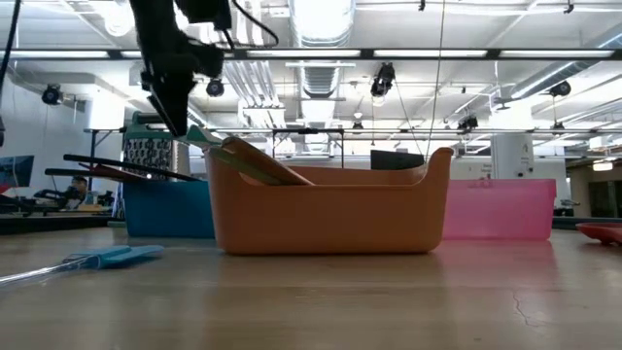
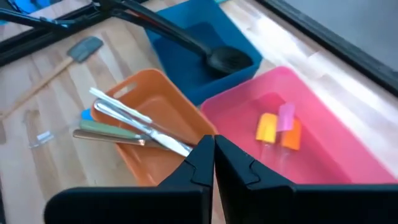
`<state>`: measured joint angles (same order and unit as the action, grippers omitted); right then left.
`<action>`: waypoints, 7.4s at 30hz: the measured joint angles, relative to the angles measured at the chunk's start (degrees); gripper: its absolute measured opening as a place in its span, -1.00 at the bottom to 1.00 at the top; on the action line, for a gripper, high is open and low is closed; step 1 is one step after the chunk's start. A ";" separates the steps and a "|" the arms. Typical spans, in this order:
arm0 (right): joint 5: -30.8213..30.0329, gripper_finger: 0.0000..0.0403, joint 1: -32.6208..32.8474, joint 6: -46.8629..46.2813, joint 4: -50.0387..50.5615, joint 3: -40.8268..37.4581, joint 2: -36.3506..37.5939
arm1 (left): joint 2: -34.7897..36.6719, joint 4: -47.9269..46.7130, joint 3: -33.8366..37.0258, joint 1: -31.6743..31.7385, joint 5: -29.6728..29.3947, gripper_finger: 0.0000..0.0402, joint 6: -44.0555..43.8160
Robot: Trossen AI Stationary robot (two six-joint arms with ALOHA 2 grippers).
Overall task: Pick & Place Kitchen Items
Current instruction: Adjust the black serving spoon in the blue bin, then adjust the red bin
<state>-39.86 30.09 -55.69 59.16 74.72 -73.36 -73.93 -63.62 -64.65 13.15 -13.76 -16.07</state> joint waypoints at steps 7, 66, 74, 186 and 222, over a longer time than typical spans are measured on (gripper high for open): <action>0.01 -0.96 -1.90 3.15 6.49 0.00 6.02 | -5.50 4.45 -0.30 0.32 8.49 0.29 3.18; 10.03 -0.96 -8.26 -8.55 30.24 -6.35 20.48 | -15.91 -3.91 -19.71 -5.83 0.03 0.29 4.93; 20.52 -0.96 -22.44 -7.40 19.62 -19.50 22.78 | -6.87 -2.92 -19.20 -4.46 -2.85 0.29 -3.94; 40.74 -0.96 -59.21 45.21 -9.28 8.92 -31.13 | 2.93 -3.84 -18.92 -4.26 -6.76 0.29 -3.39; 36.96 -0.96 -44.68 5.30 -6.32 -38.64 15.91 | 2.95 -3.21 -18.87 -4.22 -6.82 0.29 -4.00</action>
<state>-2.90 -14.59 -50.39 52.84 36.07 -57.46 -70.98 -66.83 -83.53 8.93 -20.58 -20.08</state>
